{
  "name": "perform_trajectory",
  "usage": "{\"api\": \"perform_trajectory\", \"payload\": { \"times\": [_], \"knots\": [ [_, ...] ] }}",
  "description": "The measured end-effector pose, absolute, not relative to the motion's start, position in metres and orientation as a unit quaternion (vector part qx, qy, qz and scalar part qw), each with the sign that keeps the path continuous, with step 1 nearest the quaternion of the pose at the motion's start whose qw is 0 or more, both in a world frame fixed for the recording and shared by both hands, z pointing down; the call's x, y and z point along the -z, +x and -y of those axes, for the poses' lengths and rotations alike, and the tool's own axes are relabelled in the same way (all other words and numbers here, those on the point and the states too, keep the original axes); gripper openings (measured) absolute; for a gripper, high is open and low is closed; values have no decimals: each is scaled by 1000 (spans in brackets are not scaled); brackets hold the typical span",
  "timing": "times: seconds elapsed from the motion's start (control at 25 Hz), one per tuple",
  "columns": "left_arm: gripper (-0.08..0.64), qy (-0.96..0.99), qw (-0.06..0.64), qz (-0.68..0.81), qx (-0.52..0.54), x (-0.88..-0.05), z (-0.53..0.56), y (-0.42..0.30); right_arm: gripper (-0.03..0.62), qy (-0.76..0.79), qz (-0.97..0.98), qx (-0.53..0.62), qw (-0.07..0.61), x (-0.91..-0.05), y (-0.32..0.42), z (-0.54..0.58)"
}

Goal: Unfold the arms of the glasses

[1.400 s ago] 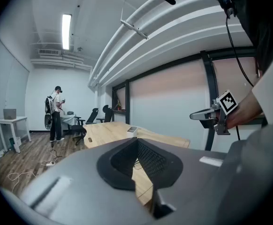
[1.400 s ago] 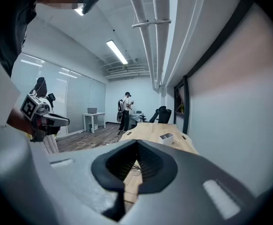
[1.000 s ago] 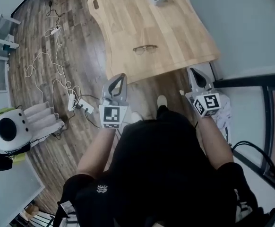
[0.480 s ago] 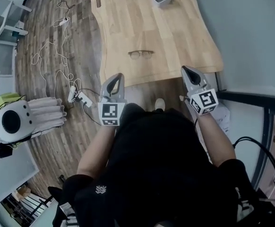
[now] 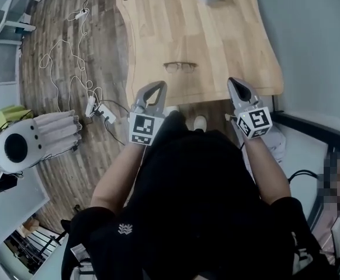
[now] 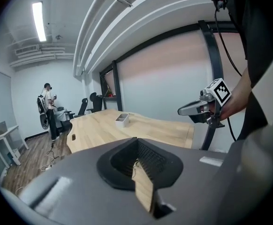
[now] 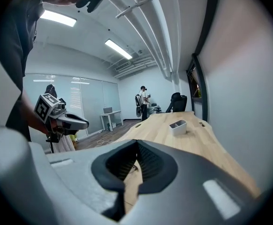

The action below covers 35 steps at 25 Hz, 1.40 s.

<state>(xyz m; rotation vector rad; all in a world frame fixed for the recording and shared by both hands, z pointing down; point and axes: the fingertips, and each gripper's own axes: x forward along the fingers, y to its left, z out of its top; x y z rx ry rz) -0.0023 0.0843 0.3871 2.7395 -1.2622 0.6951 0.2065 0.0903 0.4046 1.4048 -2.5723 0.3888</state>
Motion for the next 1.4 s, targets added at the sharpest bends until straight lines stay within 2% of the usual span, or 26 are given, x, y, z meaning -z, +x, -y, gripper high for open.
{"api": "perform_trajectory", "payload": {
  "times": [0.72,0.84,1.4],
  "knots": [
    [8,942,30,217,-255,-458,8,3,0,541,814,-156,143,-419,146,-16],
    [46,943,41,200,-262,-471,11,6,0,544,808,-170,149,-424,142,-11],
    [77,928,9,151,-342,-536,13,56,0,504,817,-237,151,-502,153,1]
  ]
}}
